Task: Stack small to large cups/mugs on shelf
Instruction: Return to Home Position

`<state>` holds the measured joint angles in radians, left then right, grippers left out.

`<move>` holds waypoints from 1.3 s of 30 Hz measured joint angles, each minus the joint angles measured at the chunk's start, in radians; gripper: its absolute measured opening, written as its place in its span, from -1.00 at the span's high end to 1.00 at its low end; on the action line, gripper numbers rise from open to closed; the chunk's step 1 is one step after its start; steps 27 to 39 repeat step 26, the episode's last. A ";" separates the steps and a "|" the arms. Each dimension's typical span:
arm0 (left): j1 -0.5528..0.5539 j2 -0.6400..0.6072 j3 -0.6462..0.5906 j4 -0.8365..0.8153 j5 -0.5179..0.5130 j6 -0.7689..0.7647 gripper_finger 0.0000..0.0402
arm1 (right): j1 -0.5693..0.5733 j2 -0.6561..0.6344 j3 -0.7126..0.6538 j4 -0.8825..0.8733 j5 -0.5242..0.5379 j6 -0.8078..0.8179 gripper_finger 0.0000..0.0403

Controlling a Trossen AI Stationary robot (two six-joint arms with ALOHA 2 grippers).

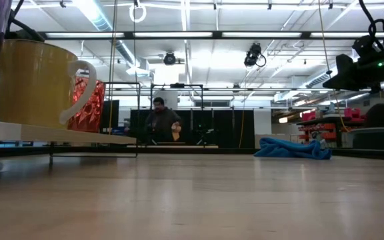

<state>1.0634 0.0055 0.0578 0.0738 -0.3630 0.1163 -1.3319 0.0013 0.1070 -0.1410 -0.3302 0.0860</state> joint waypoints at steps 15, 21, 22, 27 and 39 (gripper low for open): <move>0.000 0.000 0.000 0.000 0.000 0.000 0.56 | 0.000 0.000 0.000 0.000 0.000 0.000 0.92; 0.000 0.000 0.000 0.000 0.000 0.000 0.59 | 0.000 0.000 0.000 0.000 0.000 0.000 0.92; 0.000 0.000 0.000 0.000 0.000 0.000 0.58 | 0.000 0.000 0.000 0.000 0.000 0.000 0.92; 0.000 0.000 0.000 0.000 0.000 0.000 0.56 | 0.000 0.000 0.000 0.000 0.000 0.000 0.92; 0.000 0.000 0.000 0.000 0.000 0.000 0.56 | 0.000 0.000 0.000 0.000 0.000 0.000 0.92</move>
